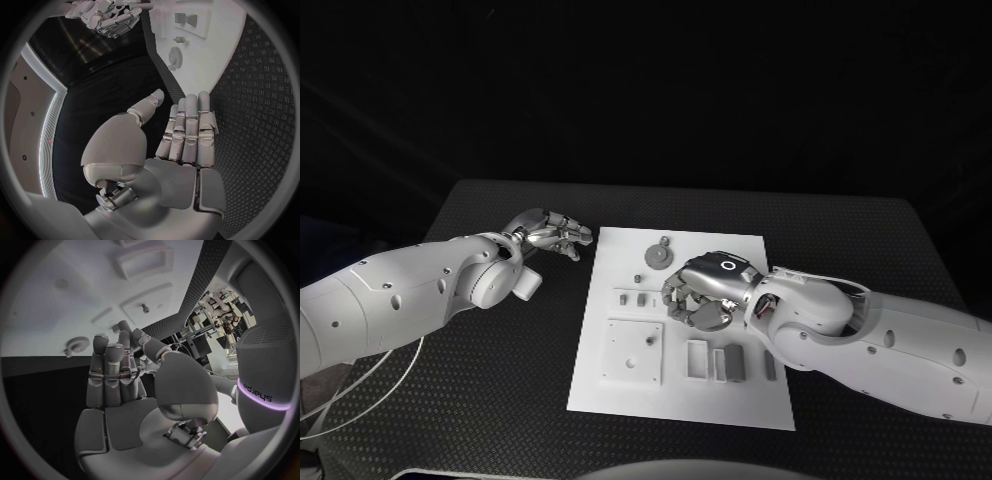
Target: Assemble the parts on the task board
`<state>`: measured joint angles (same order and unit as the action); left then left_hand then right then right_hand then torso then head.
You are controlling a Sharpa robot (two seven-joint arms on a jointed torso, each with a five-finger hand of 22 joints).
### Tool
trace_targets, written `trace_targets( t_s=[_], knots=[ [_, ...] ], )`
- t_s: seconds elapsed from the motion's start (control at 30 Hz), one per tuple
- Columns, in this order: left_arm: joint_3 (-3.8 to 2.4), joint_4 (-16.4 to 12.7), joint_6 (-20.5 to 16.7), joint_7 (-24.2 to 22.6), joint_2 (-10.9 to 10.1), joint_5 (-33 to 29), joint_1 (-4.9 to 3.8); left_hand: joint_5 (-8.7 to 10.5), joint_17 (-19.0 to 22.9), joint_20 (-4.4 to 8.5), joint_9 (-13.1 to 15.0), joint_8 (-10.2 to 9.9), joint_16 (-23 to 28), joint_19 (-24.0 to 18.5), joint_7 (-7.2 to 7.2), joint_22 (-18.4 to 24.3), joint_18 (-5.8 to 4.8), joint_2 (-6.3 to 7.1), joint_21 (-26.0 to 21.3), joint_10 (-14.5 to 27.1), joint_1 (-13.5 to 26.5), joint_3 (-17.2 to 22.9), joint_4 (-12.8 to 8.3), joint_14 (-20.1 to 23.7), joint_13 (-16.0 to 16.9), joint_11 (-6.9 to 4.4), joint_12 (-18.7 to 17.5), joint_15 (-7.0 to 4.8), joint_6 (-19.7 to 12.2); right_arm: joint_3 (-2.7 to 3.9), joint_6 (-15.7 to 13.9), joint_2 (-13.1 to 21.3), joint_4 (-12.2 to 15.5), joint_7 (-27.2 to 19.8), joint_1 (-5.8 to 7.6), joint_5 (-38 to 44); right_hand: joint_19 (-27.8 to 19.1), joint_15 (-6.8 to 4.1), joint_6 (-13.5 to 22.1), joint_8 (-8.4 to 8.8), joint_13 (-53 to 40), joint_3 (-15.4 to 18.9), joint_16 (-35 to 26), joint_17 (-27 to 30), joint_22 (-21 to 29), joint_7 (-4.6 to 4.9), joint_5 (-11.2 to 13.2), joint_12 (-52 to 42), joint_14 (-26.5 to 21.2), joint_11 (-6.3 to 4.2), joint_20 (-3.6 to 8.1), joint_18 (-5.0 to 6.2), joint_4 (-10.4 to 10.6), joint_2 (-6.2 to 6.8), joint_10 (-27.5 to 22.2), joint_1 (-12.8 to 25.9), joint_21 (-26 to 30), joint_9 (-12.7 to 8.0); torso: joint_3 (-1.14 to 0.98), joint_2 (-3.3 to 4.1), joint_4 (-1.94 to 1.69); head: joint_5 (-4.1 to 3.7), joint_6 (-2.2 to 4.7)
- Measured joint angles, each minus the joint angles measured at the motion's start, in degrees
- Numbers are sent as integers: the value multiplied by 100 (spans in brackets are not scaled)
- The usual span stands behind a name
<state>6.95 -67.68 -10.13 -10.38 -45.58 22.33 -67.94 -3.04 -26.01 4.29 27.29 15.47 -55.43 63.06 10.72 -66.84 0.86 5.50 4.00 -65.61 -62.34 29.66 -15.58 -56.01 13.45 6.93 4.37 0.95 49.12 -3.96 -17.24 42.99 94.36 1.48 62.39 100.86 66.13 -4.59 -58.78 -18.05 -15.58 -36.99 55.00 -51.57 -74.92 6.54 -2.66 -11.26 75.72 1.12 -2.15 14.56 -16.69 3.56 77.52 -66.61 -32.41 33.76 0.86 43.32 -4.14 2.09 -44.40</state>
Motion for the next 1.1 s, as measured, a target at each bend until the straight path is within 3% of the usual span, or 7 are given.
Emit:
trace_targets(
  t_s=[0.2,0.63,1.1],
  knots=[
    [0,-1,3,1,42,0,0,0,-5,0,-4,0,22,0,0,0,0,-17,0,0,17,0,0,0,1,0,0,0,0,-14,20,-357,48,-89,-132,-144,0,1,6,0,-8,7,23,1,0,-6,0,0,0,0,0,0,-7,0,0,0,-25,0,-2,1,-3,68,-26],
    [0,0,14,8,47,0,0,0,-4,0,-5,0,23,0,0,4,0,-20,0,0,20,0,0,0,4,0,0,0,0,-53,127,-795,-111,-204,-500,-256,0,-14,-3,0,-18,9,23,2,1,2,1,-5,-30,0,-1,0,-9,8,0,-7,-29,0,-4,3,-7,222,-84],
    [0,2,24,17,47,0,0,0,-8,0,-5,0,23,0,0,10,0,-20,0,0,20,0,0,0,3,0,0,0,0,-90,216,-993,-381,-215,-568,-67,-1,-12,-4,0,-30,16,23,2,1,2,1,-6,-30,0,-2,1,-16,22,-1,7,-29,0,-6,6,-11,302,-135]
  ],
)
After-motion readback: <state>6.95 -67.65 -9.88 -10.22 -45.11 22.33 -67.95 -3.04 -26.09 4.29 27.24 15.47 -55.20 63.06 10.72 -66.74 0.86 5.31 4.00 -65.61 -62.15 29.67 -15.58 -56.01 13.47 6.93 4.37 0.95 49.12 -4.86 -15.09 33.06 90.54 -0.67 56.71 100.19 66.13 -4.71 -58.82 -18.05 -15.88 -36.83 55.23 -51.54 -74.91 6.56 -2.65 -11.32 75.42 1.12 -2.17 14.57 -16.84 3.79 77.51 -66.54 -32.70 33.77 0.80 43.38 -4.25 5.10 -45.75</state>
